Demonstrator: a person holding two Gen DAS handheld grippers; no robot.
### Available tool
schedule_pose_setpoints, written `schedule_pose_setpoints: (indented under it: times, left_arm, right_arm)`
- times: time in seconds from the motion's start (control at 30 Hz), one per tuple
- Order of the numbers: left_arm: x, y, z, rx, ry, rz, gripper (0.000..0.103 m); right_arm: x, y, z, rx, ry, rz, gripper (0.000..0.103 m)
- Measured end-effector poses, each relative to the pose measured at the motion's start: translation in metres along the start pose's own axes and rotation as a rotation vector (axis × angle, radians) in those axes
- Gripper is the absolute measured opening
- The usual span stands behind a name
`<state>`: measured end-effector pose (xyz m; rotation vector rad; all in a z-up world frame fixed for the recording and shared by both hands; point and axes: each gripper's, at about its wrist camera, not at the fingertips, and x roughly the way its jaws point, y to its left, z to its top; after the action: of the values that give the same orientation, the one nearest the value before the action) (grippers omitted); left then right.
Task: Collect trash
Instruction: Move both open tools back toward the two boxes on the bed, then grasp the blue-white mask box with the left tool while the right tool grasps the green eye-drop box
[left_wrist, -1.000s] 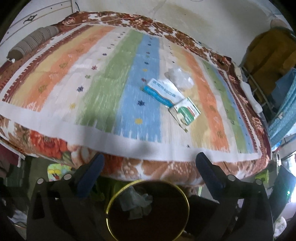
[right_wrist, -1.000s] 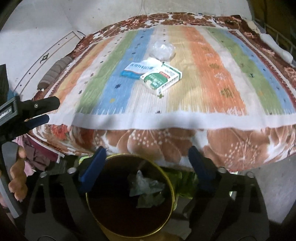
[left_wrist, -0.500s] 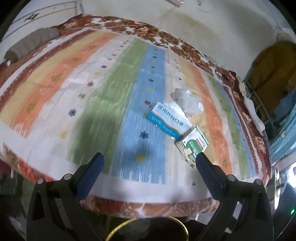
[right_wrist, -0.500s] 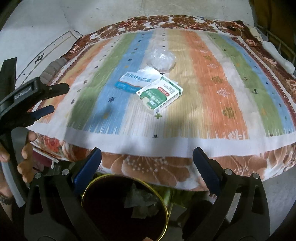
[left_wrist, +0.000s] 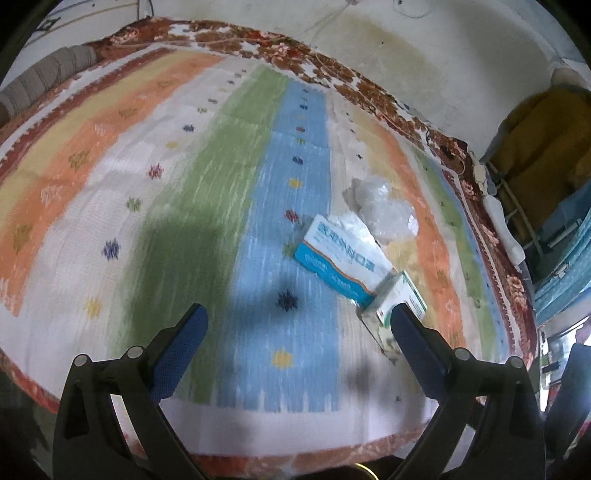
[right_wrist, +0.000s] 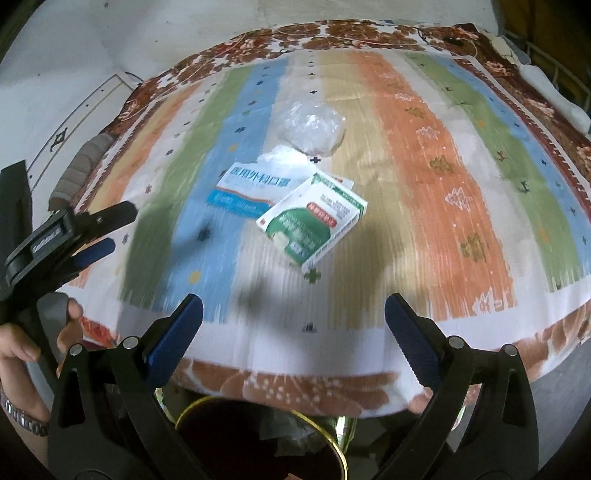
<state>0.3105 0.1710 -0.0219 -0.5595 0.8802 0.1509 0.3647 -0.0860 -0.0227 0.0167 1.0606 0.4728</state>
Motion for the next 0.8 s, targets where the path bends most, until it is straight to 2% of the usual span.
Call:
schedule_pose_setpoints:
  times: [0.07,0.33,0.6,0.8]
  left_arm:
    - [0.002,0.003,0.005,0.001,-0.020,-0.007,0.097]
    - [0.026,0.013,0.014,0.018,0.019,-0.038,0.097]
    - [0.039,0.033,0.029,-0.018,0.024,-0.066,0.096]
    - [0.056,0.032,0.033,-0.013,0.055,-0.102,0.093]
  right_arm:
    - [0.009,0.001,0.007,0.011,0.004,-0.003,0.094]
    - [0.046,0.001,0.032,0.037,0.031,-0.018,0.094]
    - [0.081,-0.008,0.046,0.168,0.070,0.019,0.094]
    - [0.098,-0.007,0.054,0.192,0.070,-0.026,0.094]
